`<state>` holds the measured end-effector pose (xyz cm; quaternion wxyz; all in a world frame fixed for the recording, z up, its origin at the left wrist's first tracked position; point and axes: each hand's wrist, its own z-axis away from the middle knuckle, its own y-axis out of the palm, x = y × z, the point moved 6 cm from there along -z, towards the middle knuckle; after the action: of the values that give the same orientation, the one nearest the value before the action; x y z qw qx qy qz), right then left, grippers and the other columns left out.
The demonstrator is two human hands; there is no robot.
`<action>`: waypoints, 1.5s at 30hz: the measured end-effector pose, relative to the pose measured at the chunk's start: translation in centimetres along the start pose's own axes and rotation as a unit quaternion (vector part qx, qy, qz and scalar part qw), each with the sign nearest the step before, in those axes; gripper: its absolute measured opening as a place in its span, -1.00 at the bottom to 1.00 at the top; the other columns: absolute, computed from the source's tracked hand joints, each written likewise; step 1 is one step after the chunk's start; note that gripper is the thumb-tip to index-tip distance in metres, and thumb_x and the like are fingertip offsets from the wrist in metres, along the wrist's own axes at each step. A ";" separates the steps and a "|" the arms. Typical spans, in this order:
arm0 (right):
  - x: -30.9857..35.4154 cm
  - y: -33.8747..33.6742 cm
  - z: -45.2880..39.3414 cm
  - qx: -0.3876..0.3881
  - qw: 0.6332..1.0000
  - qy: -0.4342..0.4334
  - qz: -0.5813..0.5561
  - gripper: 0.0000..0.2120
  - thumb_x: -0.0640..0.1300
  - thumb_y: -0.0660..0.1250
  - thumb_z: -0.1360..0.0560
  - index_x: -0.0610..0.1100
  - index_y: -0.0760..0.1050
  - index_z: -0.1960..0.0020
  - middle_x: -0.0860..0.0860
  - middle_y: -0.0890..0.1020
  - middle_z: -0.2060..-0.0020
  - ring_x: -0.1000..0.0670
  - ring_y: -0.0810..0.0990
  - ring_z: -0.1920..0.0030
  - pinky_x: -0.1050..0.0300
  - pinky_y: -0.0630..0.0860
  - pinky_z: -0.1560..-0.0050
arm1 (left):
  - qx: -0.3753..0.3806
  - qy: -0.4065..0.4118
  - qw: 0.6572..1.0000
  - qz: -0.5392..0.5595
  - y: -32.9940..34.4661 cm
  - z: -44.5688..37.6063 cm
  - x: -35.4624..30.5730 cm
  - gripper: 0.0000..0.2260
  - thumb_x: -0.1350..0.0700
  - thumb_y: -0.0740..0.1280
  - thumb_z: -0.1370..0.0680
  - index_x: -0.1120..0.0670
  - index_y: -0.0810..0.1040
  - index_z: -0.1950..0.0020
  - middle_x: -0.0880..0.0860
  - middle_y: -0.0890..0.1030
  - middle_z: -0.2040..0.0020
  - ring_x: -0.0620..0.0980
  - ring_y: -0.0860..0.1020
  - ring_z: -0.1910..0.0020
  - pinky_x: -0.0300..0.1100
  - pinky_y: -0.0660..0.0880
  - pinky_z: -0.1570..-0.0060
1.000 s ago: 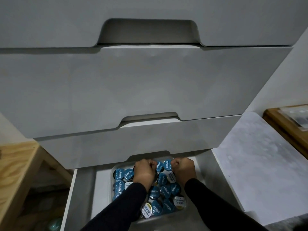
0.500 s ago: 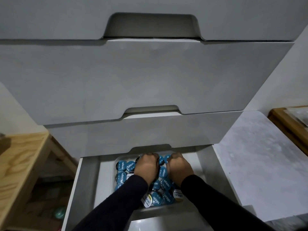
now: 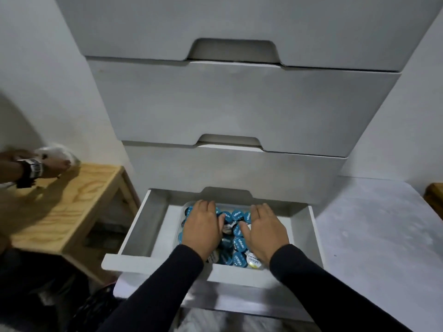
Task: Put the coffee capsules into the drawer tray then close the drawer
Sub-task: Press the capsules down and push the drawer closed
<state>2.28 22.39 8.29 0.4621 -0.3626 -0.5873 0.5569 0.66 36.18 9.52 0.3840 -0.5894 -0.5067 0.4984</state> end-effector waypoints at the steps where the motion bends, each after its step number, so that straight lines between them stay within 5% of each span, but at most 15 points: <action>1: 0.0 -0.6 0.6 -0.004 1.000 0.003 -0.005 -0.40 0.12 -0.09 -0.60 -0.27 0.02 -0.47 -0.20 0.17 -0.47 -0.13 0.06 -0.49 0.03 -0.01 -0.48 | -0.006 -0.015 1.000 0.009 -0.4 0.6 0.3 -0.60 -0.04 0.05 -0.62 0.19 0.37 -0.32 0.16 0.49 -0.26 0.09 0.38 -0.30 -0.11 0.27 -0.37; 7: 0.1 -3.8 3.7 -0.087 0.994 0.028 -0.057 -0.39 0.16 -0.06 -0.58 -0.22 0.02 -0.48 -0.16 0.18 -0.47 -0.09 0.05 -0.49 0.04 0.05 -0.50 | -0.054 -0.066 0.996 0.019 -4.1 3.6 1.2 -0.45 -0.12 0.01 -0.61 0.22 0.13 -0.47 0.20 0.27 -0.46 0.11 0.11 -0.50 -0.11 0.01 -0.49; 15: 0.3 -5.3 10.1 -0.216 0.962 0.092 -0.138 -0.35 0.13 0.03 -0.57 -0.18 -0.09 -0.50 -0.09 0.00 -0.52 -0.02 -0.13 -0.51 0.10 -0.08 -0.48 | -0.179 -0.080 0.964 0.179 -6.3 9.8 2.3 -0.31 -0.21 0.06 -0.54 0.22 0.03 -0.51 0.18 0.11 -0.53 0.07 -0.05 -0.53 -0.04 0.03 -0.49; 22: 4.4 0.6 16.8 -0.292 0.924 0.171 -0.177 -0.30 0.08 0.15 -0.55 -0.24 -0.08 -0.49 -0.15 -0.01 -0.51 -0.06 -0.10 -0.51 0.04 -0.07 -0.50 | -0.154 -0.076 0.961 0.219 -3.5 17.5 5.4 -0.21 -0.16 0.18 -0.53 0.18 -0.21 -0.51 0.08 -0.21 -0.52 -0.02 -0.29 -0.50 -0.12 -0.17 -0.47; 28: 5.9 6.1 18.8 -0.327 0.882 0.232 -0.246 -0.20 0.13 0.19 -0.52 -0.21 -0.18 -0.49 -0.13 -0.14 -0.52 -0.05 -0.19 -0.51 0.02 -0.07 -0.50 | -0.152 -0.138 0.940 0.271 1.1 19.9 8.4 -0.08 -0.18 0.28 -0.48 0.19 -0.28 -0.50 0.18 -0.25 -0.53 0.03 -0.30 -0.49 -0.15 -0.25 -0.43; 35: 3.1 10.2 17.0 -0.383 0.835 0.272 -0.286 -0.09 0.19 0.26 -0.45 -0.22 -0.21 -0.49 -0.16 -0.19 -0.51 -0.10 -0.15 -0.51 -0.07 0.00 -0.50 | -0.183 -0.200 0.898 0.347 5.9 18.7 9.8 0.07 -0.24 0.37 -0.38 0.22 -0.30 -0.48 0.22 -0.31 -0.51 0.10 -0.28 -0.50 0.02 -0.04 -0.51; 45: 0.6 11.3 13.9 -0.454 0.797 0.248 -0.311 -0.03 0.27 0.28 -0.42 -0.20 -0.21 -0.49 -0.15 -0.17 -0.51 -0.09 -0.12 -0.52 -0.15 0.13 -0.47 | -0.264 -0.169 0.863 0.395 8.2 15.7 10.4 0.14 -0.27 0.43 -0.32 0.26 -0.27 -0.48 0.32 -0.29 -0.49 0.21 -0.22 -0.51 0.15 0.13 -0.46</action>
<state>-12.05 19.91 -2.20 0.5224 -0.4547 -0.7191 -0.0567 -12.98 44.01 -3.71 -0.1066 -0.7265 -0.4010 0.5478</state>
